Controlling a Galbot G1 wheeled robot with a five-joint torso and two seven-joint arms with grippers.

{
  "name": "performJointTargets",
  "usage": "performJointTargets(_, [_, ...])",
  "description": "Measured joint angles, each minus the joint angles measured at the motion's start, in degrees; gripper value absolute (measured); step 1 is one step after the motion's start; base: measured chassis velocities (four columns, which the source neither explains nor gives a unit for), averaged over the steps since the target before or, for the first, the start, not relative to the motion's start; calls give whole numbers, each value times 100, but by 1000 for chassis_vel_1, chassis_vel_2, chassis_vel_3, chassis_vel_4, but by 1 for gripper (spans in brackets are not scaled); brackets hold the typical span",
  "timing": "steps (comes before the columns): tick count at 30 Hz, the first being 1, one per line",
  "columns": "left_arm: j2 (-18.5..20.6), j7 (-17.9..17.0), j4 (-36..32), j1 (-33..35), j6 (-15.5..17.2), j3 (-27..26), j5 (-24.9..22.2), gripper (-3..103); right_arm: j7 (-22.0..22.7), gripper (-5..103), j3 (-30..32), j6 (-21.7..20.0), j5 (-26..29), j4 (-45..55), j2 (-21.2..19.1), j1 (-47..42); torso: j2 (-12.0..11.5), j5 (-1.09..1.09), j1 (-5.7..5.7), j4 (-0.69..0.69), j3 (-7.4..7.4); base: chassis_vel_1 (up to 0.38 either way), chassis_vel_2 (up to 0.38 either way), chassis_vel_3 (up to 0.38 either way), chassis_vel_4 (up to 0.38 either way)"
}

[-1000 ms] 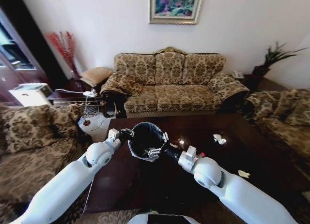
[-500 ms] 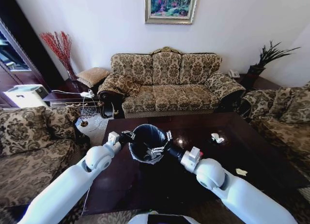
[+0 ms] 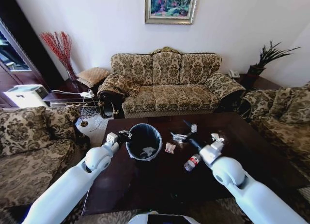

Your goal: Move to the front of the table and place the trash on the table into the trash bin.

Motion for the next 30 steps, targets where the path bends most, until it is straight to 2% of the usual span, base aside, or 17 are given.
performJointTargets(4, [-99,-110,244,-123,-54,-121,215,2,-69,100,87,111,47,-598,329,-55,0,-1,0,1,0,0,0,0,0])
performJointTargets(6, [-181,-187,429,-107,-120,-284,437,2,-47,100,-97,155,90,-1278,699,192,0,0,1,1,0,0,0,0,0])
performJointTargets(7, [-181,-187,429,-107,-120,-284,437,2,-47,100,-97,155,90,-1278,699,192,0,0,1,1,0,0,0,0,0])
performJointTargets(8, [-202,-229,472,-29,-139,-358,479,2,-23,100,-269,208,93,-1698,913,376,-1,2,2,4,0,0,0,0,0])
performJointTargets(10, [-209,-239,490,24,-149,-396,495,2,-13,100,-377,249,82,-1958,1043,509,0,2,2,4,1,0,0,0,0])
performJointTargets(12, [-226,-255,542,141,-190,-499,554,2,-12,100,-631,343,-38,-2583,1350,839,-1,-2,1,5,1,0,0,0,0])
performJointTargets(14, [-231,-261,548,174,-208,-547,559,2,-16,100,-749,396,-120,-2862,1483,980,0,-1,1,5,1,0,0,0,0])
performJointTargets(16, [-228,-261,540,218,-216,-629,523,2,-19,100,-1011,567,-386,-3642,1837,1361,0,-2,1,3,0,0,0,0,0])
performJointTargets(19, [-212,-261,517,229,-216,-644,474,2,6,100,-1093,624,-471,-4003,2035,1512,-1,-2,1,2,1,0,0,0,0])
performJointTargets(20, [-184,-262,465,233,-206,-650,385,2,44,100,-1157,660,-530,-4442,2299,1707,-1,-1,2,2,1,0,0,0,0])
performJointTargets(22, [-149,-262,403,233,-184,-651,312,2,44,100,-1196,688,-608,-4772,2552,1842,-1,-2,2,2,1,0,0,0,0])
performJointTargets(30, [-42,-262,313,180,-156,-650,168,2,-114,100,-1330,734,-829,-5197,2901,1954,0,0,0,1,0,0,0,0,0])
